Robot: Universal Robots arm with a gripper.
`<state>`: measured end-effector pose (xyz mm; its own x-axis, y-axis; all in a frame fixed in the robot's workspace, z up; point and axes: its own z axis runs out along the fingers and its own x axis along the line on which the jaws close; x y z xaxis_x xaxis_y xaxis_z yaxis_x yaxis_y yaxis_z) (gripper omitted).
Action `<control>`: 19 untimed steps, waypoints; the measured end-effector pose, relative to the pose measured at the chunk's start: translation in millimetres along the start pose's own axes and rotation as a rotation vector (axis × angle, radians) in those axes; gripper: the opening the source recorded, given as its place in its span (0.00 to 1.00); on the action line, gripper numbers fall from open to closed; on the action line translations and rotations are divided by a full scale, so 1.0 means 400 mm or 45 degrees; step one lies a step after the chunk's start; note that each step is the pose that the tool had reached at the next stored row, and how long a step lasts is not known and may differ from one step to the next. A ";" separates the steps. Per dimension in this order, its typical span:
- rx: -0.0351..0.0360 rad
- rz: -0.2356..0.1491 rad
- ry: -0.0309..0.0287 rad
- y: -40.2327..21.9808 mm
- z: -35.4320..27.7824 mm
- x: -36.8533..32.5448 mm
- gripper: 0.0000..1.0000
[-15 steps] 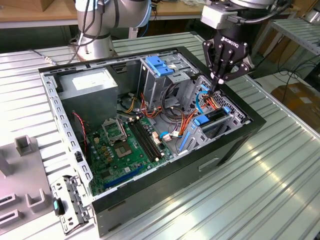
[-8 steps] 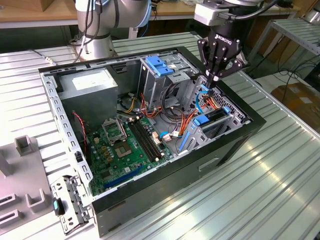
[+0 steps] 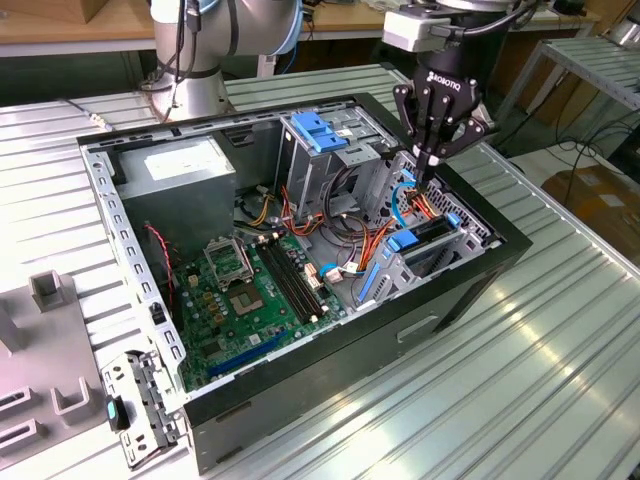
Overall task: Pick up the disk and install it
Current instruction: 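Insert the second disk wire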
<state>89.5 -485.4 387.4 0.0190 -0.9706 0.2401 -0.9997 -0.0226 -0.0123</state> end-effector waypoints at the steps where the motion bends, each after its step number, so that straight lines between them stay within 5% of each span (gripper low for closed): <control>1: -0.0001 0.000 0.0081 0.000 0.001 -0.002 0.11; 3: -0.0005 0.000 0.0236 0.000 0.002 -0.008 0.18; 5: -0.0010 -0.001 0.0490 0.000 0.001 -0.014 0.18; 6: -0.0013 -0.001 0.0653 0.000 0.001 -0.017 0.18; 7: -0.0020 -0.002 0.1016 0.000 0.001 -0.022 0.19; 8: -0.0022 -0.002 0.1161 -0.001 0.001 -0.025 0.19; 16: -0.0036 -0.003 0.1814 -0.001 0.007 -0.050 0.25; 19: -0.0034 -0.003 0.1840 -0.002 0.010 -0.059 0.25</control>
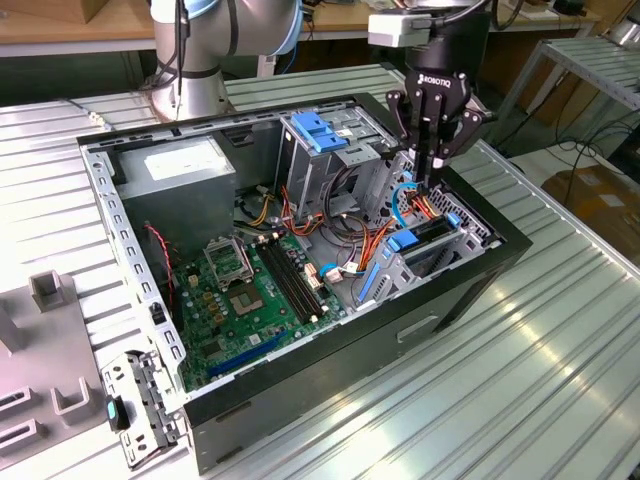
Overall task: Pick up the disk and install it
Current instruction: 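Insert the second disk wire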
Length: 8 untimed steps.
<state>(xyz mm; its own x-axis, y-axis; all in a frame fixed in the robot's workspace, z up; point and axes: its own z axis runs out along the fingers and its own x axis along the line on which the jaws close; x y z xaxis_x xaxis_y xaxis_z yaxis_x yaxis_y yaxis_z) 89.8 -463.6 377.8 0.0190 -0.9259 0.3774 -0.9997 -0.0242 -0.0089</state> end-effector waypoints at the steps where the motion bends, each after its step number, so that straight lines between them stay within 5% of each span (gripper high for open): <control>1: -0.0001 0.000 0.0002 0.000 0.001 -0.002 0.25; 8: 0.0021 0.001 0.0163 0.000 0.021 -0.010 0.16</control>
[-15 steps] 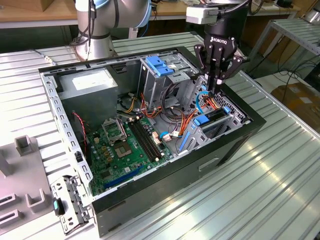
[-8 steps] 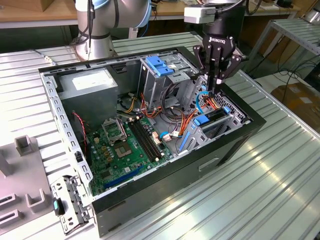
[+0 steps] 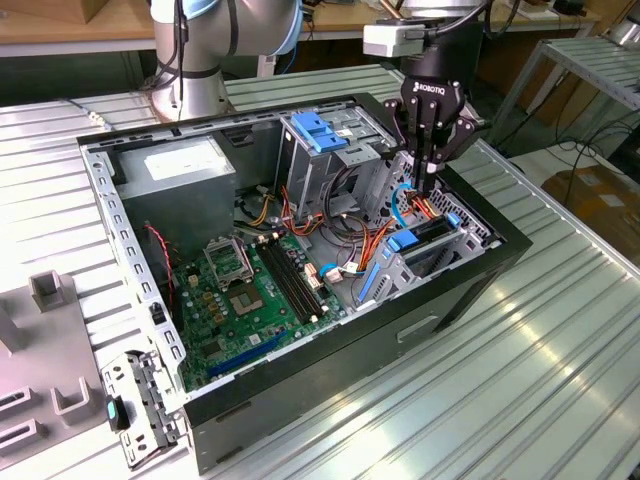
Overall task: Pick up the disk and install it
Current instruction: 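Insert the second disk wire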
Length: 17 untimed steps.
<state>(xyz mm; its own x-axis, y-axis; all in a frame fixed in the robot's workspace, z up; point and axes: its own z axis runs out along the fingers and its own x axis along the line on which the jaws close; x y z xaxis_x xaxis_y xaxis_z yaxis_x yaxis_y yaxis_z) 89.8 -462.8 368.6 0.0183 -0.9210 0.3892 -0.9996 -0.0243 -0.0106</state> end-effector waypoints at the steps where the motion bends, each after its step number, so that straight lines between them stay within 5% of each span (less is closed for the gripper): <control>1: 0.0002 0.000 0.0025 0.000 0.001 0.000 0.16; 7: 0.0005 0.000 0.0022 0.000 0.004 0.004 0.16; 9: 0.0009 0.001 -0.0169 0.001 0.011 0.015 0.16; 10: 0.0012 0.001 -0.0351 0.001 0.016 0.023 0.16; 12: 0.0015 0.001 -0.0567 0.001 0.022 0.032 0.16; 17: 0.0027 0.004 -0.1325 0.002 0.034 0.052 0.16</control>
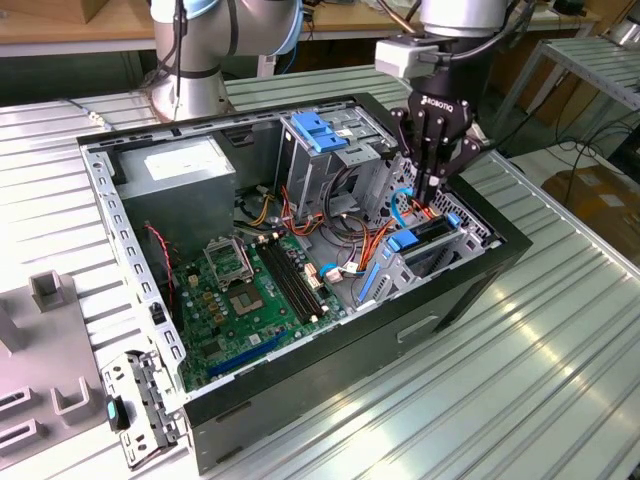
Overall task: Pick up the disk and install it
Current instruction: 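Insert the second disk wire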
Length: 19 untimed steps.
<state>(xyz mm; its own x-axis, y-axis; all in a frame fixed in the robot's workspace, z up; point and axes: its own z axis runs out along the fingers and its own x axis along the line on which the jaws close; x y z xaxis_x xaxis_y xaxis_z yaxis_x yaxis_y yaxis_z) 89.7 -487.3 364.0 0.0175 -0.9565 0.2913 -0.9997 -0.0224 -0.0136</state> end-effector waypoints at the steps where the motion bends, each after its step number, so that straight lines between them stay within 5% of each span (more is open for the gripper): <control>1: 0.0001 0.001 -0.0140 0.000 0.001 0.003 0.16; 3: 0.0005 0.002 -0.0463 0.000 0.004 0.008 0.16; 4: 0.0007 0.003 -0.0724 0.000 0.006 0.012 0.16; 8: 0.0015 0.006 -0.1435 0.001 0.010 0.021 0.16; 9: 0.0019 0.007 -0.1746 0.001 0.011 0.024 0.16; 12: 0.0029 0.008 -0.2412 0.001 0.012 0.029 0.16; 14: 0.0042 0.010 -0.3148 0.001 0.015 0.037 0.16; 15: 0.0043 0.010 -0.3217 0.001 0.019 0.048 0.16; 19: 0.0042 0.010 -0.3217 0.002 0.029 0.076 0.16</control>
<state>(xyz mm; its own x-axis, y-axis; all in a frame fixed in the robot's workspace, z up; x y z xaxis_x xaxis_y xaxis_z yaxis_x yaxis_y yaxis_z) 89.7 -519.8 362.0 0.0145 -0.9990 0.0429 -0.9997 -0.0152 -0.0181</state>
